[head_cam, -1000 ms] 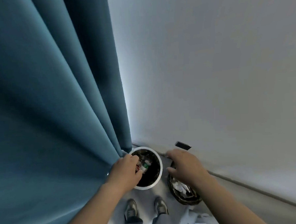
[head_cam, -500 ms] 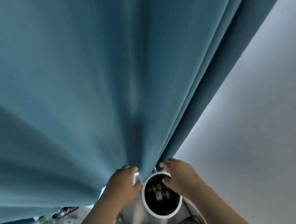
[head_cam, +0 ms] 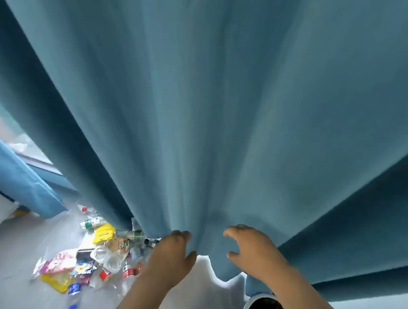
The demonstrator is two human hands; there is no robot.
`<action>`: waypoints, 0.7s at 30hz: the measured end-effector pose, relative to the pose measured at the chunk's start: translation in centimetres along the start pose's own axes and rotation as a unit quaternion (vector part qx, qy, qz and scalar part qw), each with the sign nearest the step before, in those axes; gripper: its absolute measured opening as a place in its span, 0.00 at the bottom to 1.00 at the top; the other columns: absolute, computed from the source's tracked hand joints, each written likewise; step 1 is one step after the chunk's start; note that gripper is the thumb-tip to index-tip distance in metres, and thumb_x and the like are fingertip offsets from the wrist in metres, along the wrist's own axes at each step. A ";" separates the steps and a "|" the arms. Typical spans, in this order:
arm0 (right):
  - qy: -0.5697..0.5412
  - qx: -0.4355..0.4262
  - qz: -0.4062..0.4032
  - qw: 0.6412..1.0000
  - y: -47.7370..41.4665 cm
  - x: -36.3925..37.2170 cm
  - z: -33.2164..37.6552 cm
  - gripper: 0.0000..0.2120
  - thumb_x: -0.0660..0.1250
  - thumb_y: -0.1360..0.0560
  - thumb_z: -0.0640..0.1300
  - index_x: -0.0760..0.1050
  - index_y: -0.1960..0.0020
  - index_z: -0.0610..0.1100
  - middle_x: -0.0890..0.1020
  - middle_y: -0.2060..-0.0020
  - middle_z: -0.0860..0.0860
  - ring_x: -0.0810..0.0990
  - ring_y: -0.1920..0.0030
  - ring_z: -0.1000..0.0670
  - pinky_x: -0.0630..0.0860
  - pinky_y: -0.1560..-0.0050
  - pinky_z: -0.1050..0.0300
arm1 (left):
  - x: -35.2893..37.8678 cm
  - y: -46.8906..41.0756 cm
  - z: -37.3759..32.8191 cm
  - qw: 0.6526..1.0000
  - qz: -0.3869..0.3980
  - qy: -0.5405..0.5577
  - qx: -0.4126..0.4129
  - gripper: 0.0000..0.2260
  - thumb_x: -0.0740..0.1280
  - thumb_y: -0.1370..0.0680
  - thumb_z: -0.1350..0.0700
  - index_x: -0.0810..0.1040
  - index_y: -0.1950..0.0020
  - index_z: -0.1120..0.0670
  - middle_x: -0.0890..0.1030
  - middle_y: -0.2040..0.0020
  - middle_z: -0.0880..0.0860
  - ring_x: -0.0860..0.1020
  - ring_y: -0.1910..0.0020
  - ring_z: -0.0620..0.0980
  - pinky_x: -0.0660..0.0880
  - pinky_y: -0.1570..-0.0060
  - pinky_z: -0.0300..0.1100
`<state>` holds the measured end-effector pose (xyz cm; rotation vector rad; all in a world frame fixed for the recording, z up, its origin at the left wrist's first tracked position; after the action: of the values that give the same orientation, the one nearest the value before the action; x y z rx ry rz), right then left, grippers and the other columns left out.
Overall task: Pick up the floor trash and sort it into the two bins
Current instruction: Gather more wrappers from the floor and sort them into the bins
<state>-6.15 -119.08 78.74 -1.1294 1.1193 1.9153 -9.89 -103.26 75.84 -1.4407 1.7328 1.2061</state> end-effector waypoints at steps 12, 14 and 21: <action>0.040 -0.180 0.048 0.982 -7.5 3.2 21.9 0.18 0.65 0.24 0.47 0.71 0.35 0.50 0.75 0.38 0.53 0.74 0.38 0.50 0.71 0.39 0.56 | -7.7 9.0 17.7 0.978 -0.101 0.065 -0.170 0.16 0.60 0.22 0.47 0.73 0.36 0.48 0.75 0.38 0.48 0.74 0.40 0.48 0.71 0.46 0.40; 0.049 -0.204 0.058 0.976 -8.2 3.7 24.5 0.18 0.65 0.24 0.46 0.71 0.35 0.49 0.76 0.38 0.52 0.75 0.38 0.49 0.72 0.39 0.56 | -8.1 10.0 19.4 0.972 -0.112 0.083 -0.191 0.16 0.60 0.22 0.47 0.72 0.34 0.48 0.75 0.36 0.47 0.74 0.38 0.47 0.71 0.43 0.40; 0.063 -0.281 0.087 0.954 -11.4 5.0 31.5 0.17 0.67 0.25 0.49 0.73 0.37 0.51 0.77 0.40 0.52 0.76 0.41 0.48 0.74 0.42 0.56 | -9.3 12.0 24.6 0.947 -0.140 0.112 -0.267 0.17 0.59 0.22 0.45 0.71 0.35 0.47 0.75 0.37 0.47 0.74 0.40 0.47 0.71 0.43 0.40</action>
<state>-9.92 -85.41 78.74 -1.5078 0.7683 2.4182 -21.88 -76.92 76.68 -2.1316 1.3180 1.4616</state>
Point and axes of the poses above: each hand's wrist, its own y-axis away from the middle knuckle, its own x-axis out of the palm, z = x × y, the point moved 8 cm from there along -y, towards the middle knuckle
